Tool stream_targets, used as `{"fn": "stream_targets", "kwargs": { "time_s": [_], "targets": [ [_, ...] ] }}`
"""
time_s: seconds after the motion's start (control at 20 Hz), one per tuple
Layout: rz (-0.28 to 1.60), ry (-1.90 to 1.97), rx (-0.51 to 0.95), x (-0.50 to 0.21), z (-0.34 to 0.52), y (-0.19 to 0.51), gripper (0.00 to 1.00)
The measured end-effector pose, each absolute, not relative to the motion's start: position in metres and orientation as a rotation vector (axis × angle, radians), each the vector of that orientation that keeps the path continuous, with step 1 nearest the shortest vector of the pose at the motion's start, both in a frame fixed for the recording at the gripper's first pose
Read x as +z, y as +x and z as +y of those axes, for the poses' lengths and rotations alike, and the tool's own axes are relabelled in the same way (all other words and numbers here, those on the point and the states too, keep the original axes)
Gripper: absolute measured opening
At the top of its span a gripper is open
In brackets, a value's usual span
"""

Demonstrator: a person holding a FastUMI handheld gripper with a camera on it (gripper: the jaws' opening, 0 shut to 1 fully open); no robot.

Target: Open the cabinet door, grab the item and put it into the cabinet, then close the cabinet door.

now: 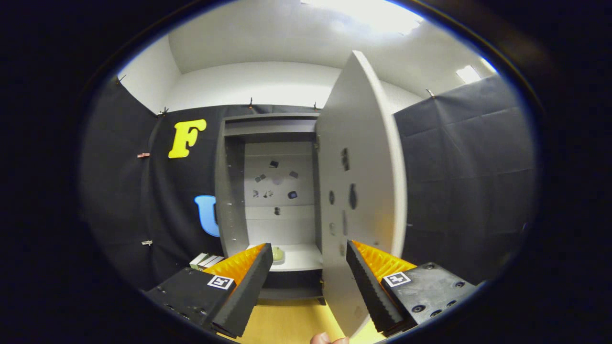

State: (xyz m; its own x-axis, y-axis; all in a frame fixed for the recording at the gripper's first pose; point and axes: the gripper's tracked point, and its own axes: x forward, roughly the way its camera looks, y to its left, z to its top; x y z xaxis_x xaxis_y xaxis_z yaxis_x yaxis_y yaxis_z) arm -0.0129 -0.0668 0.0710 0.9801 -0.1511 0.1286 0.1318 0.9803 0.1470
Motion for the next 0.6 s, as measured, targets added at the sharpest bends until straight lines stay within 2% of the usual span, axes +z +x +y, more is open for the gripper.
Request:
{"fn": "stream_targets", "kwargs": {
  "time_s": [0.3, 0.6],
  "targets": [
    [-0.11, 0.179, -0.238, 0.058, -0.167, -0.043, 0.97],
    [-0.041, 0.23, -0.326, 0.021, -0.244, -0.017, 0.97]
  ]
}}
